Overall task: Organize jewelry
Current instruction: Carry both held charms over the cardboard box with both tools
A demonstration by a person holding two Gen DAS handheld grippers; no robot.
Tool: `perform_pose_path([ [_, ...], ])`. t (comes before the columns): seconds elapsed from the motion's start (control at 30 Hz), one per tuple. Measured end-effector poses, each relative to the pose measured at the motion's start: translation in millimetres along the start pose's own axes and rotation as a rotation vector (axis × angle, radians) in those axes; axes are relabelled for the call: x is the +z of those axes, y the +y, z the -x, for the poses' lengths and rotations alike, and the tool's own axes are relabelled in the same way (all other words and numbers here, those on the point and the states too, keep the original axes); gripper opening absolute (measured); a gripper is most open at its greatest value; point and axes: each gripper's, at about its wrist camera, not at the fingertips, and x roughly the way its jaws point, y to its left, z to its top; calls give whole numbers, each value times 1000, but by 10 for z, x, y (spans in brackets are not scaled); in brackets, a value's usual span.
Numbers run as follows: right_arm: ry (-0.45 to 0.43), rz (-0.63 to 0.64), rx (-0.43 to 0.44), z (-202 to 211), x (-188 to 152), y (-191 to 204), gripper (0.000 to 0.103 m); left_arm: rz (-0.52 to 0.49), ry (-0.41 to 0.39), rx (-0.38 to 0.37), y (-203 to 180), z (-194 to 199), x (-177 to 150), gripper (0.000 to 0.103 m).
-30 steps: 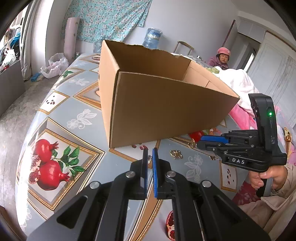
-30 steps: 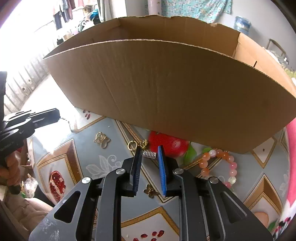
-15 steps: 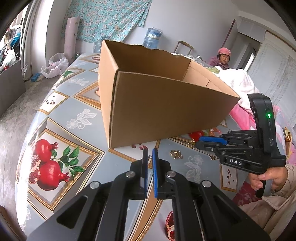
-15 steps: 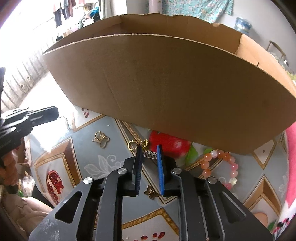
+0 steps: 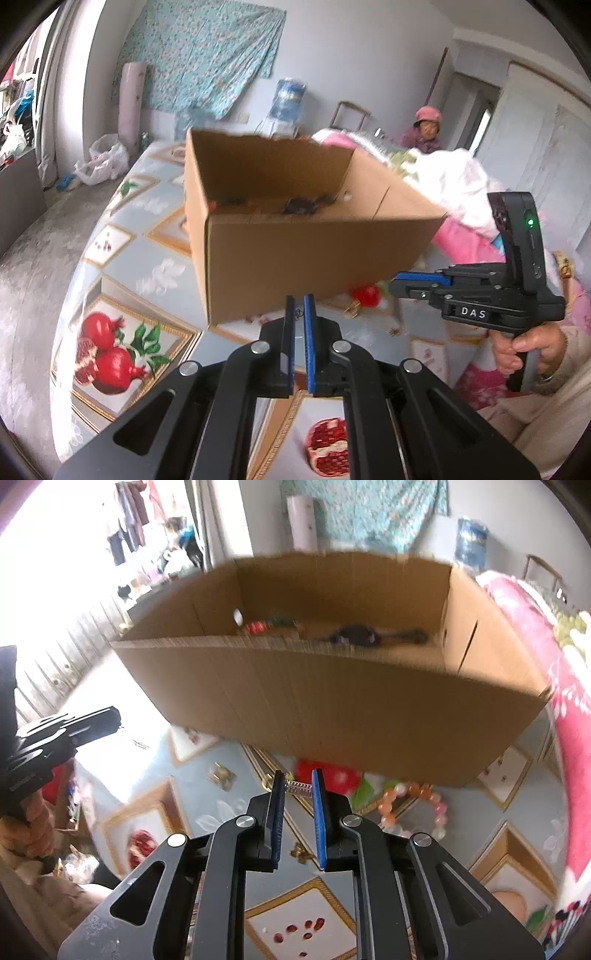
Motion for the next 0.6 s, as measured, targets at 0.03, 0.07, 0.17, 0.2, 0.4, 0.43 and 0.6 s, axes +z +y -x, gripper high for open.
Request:
perform_pose_path([
  [0.03,-20,4,13,86,31,7,13,1,-16,-16,-16,68,49,4],
  [0.07,-36,8,26,132,64,33,13,1,-29,-29,-28,121,88,4],
  [0.17,-113,27,102,394,219,68,13,-17,-79,-65,-112,315,245,4],
  [0.2,-131,28,127,444,291,89,13,-34,-100,-73,-159,387,314,4],
  [0.4,-223,36,248,585,817,36,13,-130,-203,-93,-365,589,772,4],
  [0.43,-224,33,258,568,884,5,13,-131,-208,-100,-363,574,860,4],
  [0.6,-136,-1,257,232,1234,-210,13,-107,-150,-91,-293,201,1257,4],
])
